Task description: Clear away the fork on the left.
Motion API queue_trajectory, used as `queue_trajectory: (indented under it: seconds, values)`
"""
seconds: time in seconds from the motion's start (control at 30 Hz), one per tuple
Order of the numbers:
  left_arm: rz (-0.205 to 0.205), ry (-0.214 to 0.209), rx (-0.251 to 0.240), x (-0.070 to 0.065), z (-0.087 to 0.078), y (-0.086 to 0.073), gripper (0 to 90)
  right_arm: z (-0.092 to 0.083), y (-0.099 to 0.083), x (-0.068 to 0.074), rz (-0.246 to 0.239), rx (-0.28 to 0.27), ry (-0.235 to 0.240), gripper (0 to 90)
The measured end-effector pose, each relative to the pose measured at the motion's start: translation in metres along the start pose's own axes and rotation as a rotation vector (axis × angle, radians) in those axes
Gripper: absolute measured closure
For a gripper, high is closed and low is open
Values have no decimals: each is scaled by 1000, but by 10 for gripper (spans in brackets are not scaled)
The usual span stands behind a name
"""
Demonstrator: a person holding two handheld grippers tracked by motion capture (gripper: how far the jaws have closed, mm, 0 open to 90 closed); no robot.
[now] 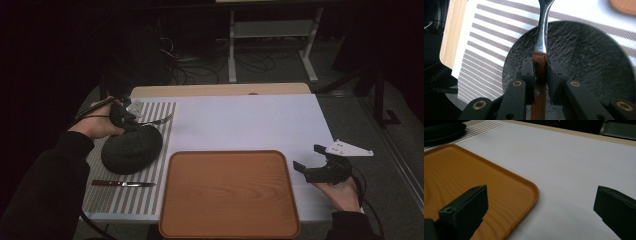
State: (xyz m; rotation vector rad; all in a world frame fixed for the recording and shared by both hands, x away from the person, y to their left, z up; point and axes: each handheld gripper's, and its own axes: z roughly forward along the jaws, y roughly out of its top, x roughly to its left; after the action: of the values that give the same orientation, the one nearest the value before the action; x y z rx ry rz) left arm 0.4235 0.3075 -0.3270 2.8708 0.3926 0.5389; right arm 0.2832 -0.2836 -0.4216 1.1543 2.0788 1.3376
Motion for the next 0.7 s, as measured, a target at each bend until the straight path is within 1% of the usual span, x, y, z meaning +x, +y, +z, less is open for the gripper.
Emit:
queue_trajectory:
  seconds: [0.07,0.1,0.27,0.3,0.33,0.43,0.5,0.53,0.57,0.6,0.63,0.67,0.7]
  values:
    - [-6,-8,-6,-3,-3,1,767,0,0,0,0,1,0,0]
    - [-5,-11,-1,-6,-4,2,767,0,0,0,0,1,0,0]
    - [-48,-57,-5,-17,-11,7,767,0,0,0,1,-2,-1,0]
    - [-43,-61,-11,-21,-12,8,766,-1,0,0,2,-2,-1,0]
    - [-50,-69,-15,-24,-14,9,767,-1,0,1,2,-2,-1,0]
    - [-50,-102,-33,-34,-17,15,767,-1,0,1,1,-2,-4,0]
    - [-66,-136,-53,-41,-18,19,767,0,0,1,-2,1,-7,0]
    - [-70,-152,-55,-44,-18,22,767,0,0,1,-2,1,-7,0]
    - [-81,-165,-48,-49,-18,25,767,0,0,1,-2,1,-7,0]
    - [-107,-199,-40,-54,-17,28,766,0,0,0,-1,0,-8,0]
    - [-111,-225,-31,-58,-16,30,767,-1,0,0,0,-1,-9,0]
    - [-99,-233,-31,-63,-15,33,767,-1,0,0,1,-2,-10,0]
    - [-98,-246,-25,-67,-14,36,767,-1,0,0,2,-4,-10,0]
